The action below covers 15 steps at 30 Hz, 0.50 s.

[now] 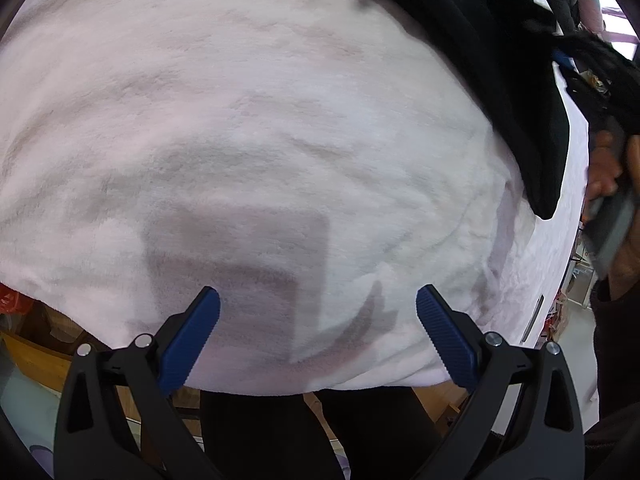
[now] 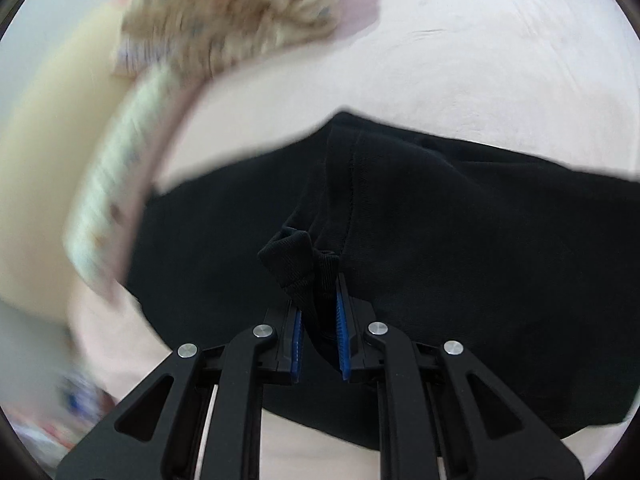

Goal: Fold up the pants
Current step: 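Lift the folded edge with the right tool and fold it over again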

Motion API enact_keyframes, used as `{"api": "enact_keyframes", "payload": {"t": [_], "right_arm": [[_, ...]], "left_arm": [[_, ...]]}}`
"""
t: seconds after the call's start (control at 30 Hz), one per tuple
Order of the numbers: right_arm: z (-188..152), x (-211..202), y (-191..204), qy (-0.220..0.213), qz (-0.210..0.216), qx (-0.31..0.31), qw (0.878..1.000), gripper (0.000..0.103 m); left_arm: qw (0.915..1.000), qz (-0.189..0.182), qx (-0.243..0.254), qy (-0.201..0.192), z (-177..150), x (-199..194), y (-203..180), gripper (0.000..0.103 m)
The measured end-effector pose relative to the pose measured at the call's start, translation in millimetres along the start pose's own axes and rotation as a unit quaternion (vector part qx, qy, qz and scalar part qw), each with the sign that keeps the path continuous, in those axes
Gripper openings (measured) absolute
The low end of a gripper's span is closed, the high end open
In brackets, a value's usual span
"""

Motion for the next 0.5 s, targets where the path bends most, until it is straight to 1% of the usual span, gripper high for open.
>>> {"api": "enact_keyframes", "payload": {"t": [0.03,0.07,0.1,0.13,0.17,0.2,0.23,0.3,0.33,0.37,0.4,0.43,0.47,0.5], "right_arm": [[-5.2,8.8,7.8,0.016,-0.048,-0.038,0.998,0.015],[-9.9,13.7,13.7,0.023,-0.084,-0.068,0.994,0.015],[-14.9,16.1,20.3,0.023,-0.117,-0.100,0.988,0.016],[-20.5,15.1,27.0,0.017,-0.141,-0.130,0.981,0.020],[-24.3,13.6,31.5,0.013,-0.143,-0.145,0.979,0.039],[-30.2,11.1,37.4,0.010,-0.143,-0.165,0.976,0.053],[-38.3,7.4,44.6,0.004,-0.148,-0.193,0.970,0.054],[-49.6,0.0,54.0,-0.006,-0.148,-0.229,0.962,0.054],[-53.5,-10.7,57.9,-0.025,-0.134,-0.239,0.961,0.054],[-53.2,-23.8,57.5,-0.052,-0.117,-0.235,0.964,0.054],[-50.4,-33.9,53.7,-0.073,-0.107,-0.223,0.966,0.053],[-42.4,-46.3,41.8,-0.098,-0.107,-0.192,0.971,0.052],[-31.5,-53.9,22.9,-0.111,-0.116,-0.148,0.976,0.047],[-23.5,-56.1,7.4,-0.115,-0.120,-0.114,0.980,0.041]], "left_arm": [[1.0000,0.000,0.002,0.000,1.0,-1.4,0.8,0.099],[1.0000,0.000,0.004,0.000,1.0,-2.3,0.4,0.099],[1.0000,0.001,0.005,0.000,2.2,-2.1,-0.6,0.099],[1.0000,0.001,0.005,-0.001,3.1,-2.6,-1.0,0.099],[1.0000,0.001,0.004,-0.001,3.2,-3.4,-0.1,0.099],[1.0000,0.000,0.003,-0.002,3.5,-3.5,-0.2,0.099],[1.0000,0.000,0.001,-0.002,3.7,-3.6,0.9,0.099],[1.0000,-0.001,-0.003,-0.001,2.7,-0.4,-1.1,0.099],[1.0000,-0.001,-0.005,-0.001,2.4,0.4,-1.1,0.099],[1.0000,-0.002,-0.006,-0.001,2.2,0.9,-0.9,0.099],[1.0000,-0.002,-0.005,-0.001,1.5,1.3,-0.2,0.099],[1.0000,-0.002,-0.005,0.000,0.9,1.6,-0.2,0.099],[1.0000,-0.002,-0.004,0.000,0.7,1.7,1.0,0.099],[1.0000,-0.002,-0.004,0.000,0.7,2.1,1.8,0.099]]}}
Point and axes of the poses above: each gripper's, at about its wrist camera, not at the fingertips, and x roughly the way its jaws point, y to its left, z to its top, the point moved 7 cm from there along x, roughly the way its jaws point, and after that the axes turned 12 degrees about y, right-handed, at the moved point
